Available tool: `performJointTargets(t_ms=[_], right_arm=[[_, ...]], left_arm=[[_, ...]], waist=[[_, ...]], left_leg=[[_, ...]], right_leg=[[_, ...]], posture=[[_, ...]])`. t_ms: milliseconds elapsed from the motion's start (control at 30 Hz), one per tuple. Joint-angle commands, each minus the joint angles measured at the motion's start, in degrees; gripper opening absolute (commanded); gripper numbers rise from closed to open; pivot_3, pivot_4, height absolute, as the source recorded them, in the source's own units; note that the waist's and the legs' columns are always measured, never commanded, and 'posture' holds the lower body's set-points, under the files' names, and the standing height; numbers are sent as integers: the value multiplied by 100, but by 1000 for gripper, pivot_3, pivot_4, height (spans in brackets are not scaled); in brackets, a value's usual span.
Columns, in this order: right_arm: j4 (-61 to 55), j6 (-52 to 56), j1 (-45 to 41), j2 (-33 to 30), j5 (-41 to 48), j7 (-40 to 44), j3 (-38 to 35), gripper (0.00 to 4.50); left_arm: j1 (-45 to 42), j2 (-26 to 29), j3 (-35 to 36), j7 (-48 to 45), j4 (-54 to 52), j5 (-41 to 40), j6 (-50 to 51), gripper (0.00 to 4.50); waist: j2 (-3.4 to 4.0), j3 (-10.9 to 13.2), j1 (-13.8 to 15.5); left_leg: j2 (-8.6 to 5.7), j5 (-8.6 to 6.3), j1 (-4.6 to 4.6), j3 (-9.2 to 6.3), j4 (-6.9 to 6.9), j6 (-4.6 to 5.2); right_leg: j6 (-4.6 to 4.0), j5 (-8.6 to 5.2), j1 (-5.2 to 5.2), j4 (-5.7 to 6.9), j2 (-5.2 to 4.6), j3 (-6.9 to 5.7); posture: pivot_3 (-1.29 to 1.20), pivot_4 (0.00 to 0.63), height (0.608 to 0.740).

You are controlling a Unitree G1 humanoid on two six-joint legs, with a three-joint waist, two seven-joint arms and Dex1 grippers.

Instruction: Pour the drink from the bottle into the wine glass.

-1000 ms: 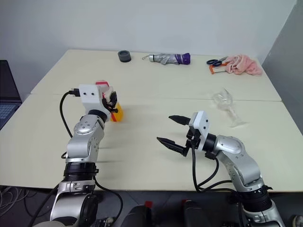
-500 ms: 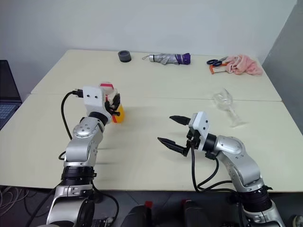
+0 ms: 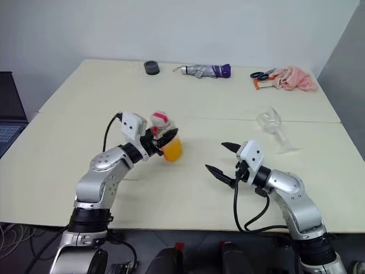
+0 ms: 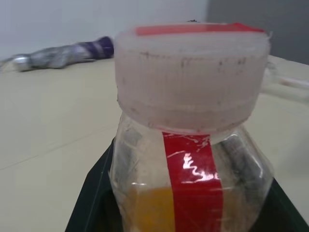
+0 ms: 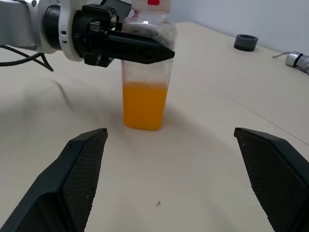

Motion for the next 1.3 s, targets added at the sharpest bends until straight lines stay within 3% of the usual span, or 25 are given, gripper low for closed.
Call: performJointTargets(t_ms=[33, 267, 433, 633, 1100, 1200, 1300], right_arm=[[-533, 465, -86, -113, 355, -43, -219, 4500], [-1080, 1262, -740, -31, 692, -239, -40, 4500], [-1180, 1693, -1134, 158, 1020, -408, -88, 4500], [-983, 1805, -1466, 317, 806, -604, 174, 4500], [-482, 1800, -1837, 865, 407, -1095, 436, 4500], [-454, 1801, -1840, 896, 424, -1083, 401, 3914], [-466, 1801, -1819, 880, 487, -968, 412, 2861]], left_arm=[[-89, 193, -264, -735, -143, -133, -227, 1802], [-599, 442, -929, -2246, 531, 0, -880, 1797], [-948, 383, -996, -2912, 1099, -87, -1088, 1797], [-1256, 194, -942, -3217, 1679, -51, -1283, 1797], [-1527, 57, -925, -3655, 1839, -67, -1305, 1797], [-1550, 64, -899, -3692, 1845, -82, -1275, 1797], [-1574, 69, -868, -3713, 1842, -98, -1236, 1797]], waist=[[0, 0, -5], [0, 0, 6], [0, 0, 5], [0, 0, 8], [1, 0, 1], [0, 0, 1], [1, 0, 0]], left_leg=[[0, 0, 1, 1, 0, 0], [-11, 0, 0, 0, 2, 1], [-11, -1, -6, -2, 1, 2], [-12, -1, -8, -2, 3, 3], [-9, -1, -12, -4, 4, 3], [-9, -1, -12, -4, 3, 3], [-9, -1, -12, -4, 4, 3]], right_leg=[[0, 0, 0, 0, 2, 1], [0, 0, 0, 0, 5, 0], [0, 0, -1, -5, 6, -3], [0, 0, -2, -4, 5, -3], [-1, 0, -8, -3, 6, -4], [-1, 0, -8, -2, 6, -4], [-1, 0, -8, -3, 6, -5]], posture=[[0, 150, 740], [0, 150, 740], [0, 150, 740], [0, 150, 740], [0, 150, 740], [0, 150, 740], [0, 150, 740]])
